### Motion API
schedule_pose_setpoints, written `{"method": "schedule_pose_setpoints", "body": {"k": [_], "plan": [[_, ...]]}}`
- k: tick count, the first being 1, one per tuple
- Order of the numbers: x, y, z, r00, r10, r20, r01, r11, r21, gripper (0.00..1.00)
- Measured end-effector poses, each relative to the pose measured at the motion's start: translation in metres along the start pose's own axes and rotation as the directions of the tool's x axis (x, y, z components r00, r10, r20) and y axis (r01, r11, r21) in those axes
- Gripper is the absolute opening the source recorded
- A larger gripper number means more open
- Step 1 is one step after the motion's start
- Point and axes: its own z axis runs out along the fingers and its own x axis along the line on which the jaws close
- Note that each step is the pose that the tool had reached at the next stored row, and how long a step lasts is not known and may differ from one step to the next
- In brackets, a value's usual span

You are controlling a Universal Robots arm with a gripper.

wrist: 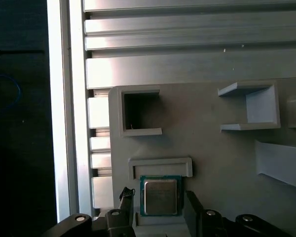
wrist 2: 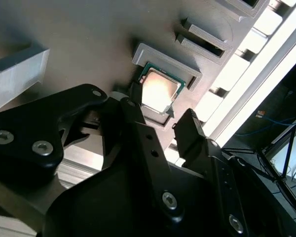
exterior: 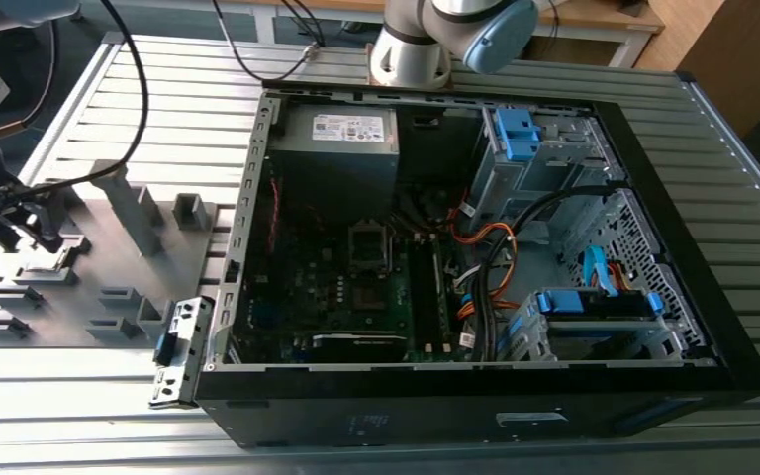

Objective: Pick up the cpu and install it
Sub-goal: 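Pick up the cpu and move it towards the insertion slot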

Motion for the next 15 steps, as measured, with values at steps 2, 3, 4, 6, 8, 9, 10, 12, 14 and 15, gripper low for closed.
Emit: {"method": "schedule_pose_setpoints", "body": {"k": [2,3,4,6,8,9,10,12,14,15], "plan": [[0.0001,-0.0001,0.0030,1.0000,0.000,-0.0005,0.000,1.0000,0.0007,0.53],[0.0001,-0.0002,0.0048,1.0000,0.000,-0.0005,0.000,1.0000,0.0010,0.53],[0.0002,-0.0002,0.0066,1.0000,-0.001,-0.0004,0.001,1.0000,0.0011,0.53],[0.0002,-0.0003,0.0095,1.0000,-0.002,-0.0008,0.002,1.0000,0.0015,0.53],[0.0002,-0.0004,0.0112,1.0000,-0.003,-0.0016,0.003,1.0000,0.0023,0.53],[0.0002,-0.0004,0.0117,1.0000,-0.003,-0.0018,0.003,1.0000,0.0028,0.53],[0.0002,-0.0004,0.0121,1.0000,-0.003,-0.0020,0.003,1.0000,0.0036,0.53],[0.0003,-0.0004,0.0121,1.0000,-0.003,-0.0022,0.003,1.0000,0.0040,0.53],[0.0002,-0.0004,0.0122,1.0000,-0.003,-0.0021,0.003,1.0000,0.0040,0.53],[0.0003,-0.0004,0.0123,1.0000,-0.003,-0.0021,0.003,1.0000,0.0039,0.53]]}}
